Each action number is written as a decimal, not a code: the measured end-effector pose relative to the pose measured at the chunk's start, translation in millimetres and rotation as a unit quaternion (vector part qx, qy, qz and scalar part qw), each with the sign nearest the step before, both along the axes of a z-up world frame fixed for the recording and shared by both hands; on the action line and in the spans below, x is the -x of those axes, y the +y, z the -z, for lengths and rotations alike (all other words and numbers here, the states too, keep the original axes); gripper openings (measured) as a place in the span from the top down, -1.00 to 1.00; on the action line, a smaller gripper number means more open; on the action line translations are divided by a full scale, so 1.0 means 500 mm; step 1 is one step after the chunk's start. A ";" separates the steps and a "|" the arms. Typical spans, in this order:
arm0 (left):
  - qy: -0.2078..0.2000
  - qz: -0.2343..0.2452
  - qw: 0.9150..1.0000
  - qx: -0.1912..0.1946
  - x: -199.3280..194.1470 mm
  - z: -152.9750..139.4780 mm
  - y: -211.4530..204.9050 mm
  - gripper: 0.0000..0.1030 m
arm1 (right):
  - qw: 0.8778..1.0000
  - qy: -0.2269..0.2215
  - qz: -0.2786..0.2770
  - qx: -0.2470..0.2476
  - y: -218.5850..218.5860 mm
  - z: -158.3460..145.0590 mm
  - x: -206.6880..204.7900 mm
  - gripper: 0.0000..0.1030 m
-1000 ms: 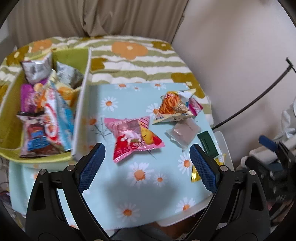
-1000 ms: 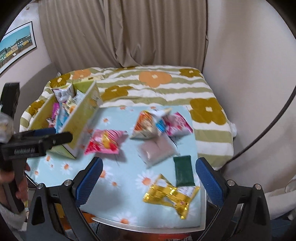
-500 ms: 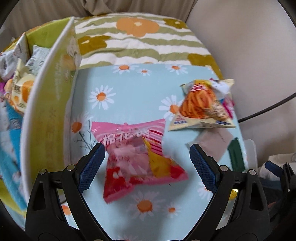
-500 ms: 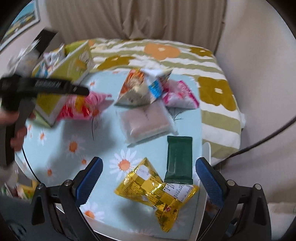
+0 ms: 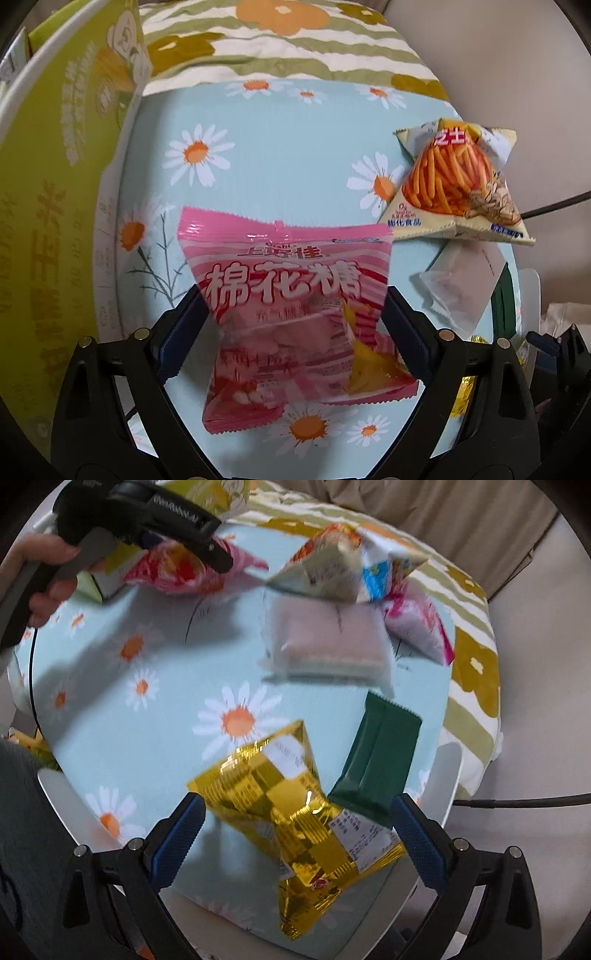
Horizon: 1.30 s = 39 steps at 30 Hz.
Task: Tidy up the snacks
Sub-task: 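Grasp the pink marshmallow bag with left tool while right grasps the gold bag, then carry both bags into the green box and open both tools to release them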
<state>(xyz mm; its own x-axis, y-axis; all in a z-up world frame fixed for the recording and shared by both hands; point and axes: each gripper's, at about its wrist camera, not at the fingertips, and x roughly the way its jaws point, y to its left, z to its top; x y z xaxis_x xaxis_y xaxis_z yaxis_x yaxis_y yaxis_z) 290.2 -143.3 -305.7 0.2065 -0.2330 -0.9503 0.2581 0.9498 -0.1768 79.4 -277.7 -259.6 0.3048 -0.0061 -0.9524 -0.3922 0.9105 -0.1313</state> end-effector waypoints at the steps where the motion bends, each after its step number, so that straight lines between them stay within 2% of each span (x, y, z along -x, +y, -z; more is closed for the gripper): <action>1: 0.001 0.003 1.000 -0.001 0.002 0.002 -0.001 -0.65 | 1.000 0.001 0.000 0.000 -0.001 0.002 0.000 -0.93; 3: 0.002 0.012 1.000 -0.004 0.007 0.007 -0.005 -0.62 | 1.000 0.004 0.002 -0.003 -0.007 0.008 0.003 -0.90; 5: 0.002 0.024 1.000 -0.008 0.017 0.007 -0.007 -0.55 | 1.000 0.005 0.007 -0.008 -0.010 0.012 0.004 -0.75; 7: 0.003 0.035 0.999 -0.007 0.029 0.008 -0.008 -0.47 | 1.000 0.010 0.010 -0.015 -0.012 0.017 0.002 -0.49; 11: 0.005 0.047 0.999 -0.007 0.051 0.008 -0.004 -0.42 | 1.000 0.010 0.016 -0.022 -0.008 0.024 0.004 -0.32; 13: 0.004 0.054 0.999 -0.005 0.064 0.007 -0.003 -0.40 | 0.999 0.010 0.021 -0.027 0.003 0.027 0.008 -0.14; 19: 0.002 0.065 0.998 0.004 0.094 -0.002 0.003 -0.33 | 0.998 0.002 0.043 -0.038 0.007 0.022 0.011 0.05; 23: -0.001 0.067 0.998 0.008 0.111 -0.012 0.004 -0.31 | 0.997 -0.007 0.058 -0.043 0.002 0.013 0.007 0.10; 30: -0.030 0.071 0.997 0.018 0.148 -0.066 0.005 -0.30 | 0.992 -0.032 0.099 -0.074 -0.006 -0.029 0.020 0.11; 36: -0.066 0.067 0.995 0.031 0.202 -0.145 0.023 -0.31 | 0.986 -0.066 0.127 -0.089 0.005 -0.098 0.041 0.11; 39: -0.092 0.058 0.993 0.041 0.236 -0.203 0.045 -0.31 | 0.983 -0.075 0.139 -0.090 0.017 -0.130 0.046 0.11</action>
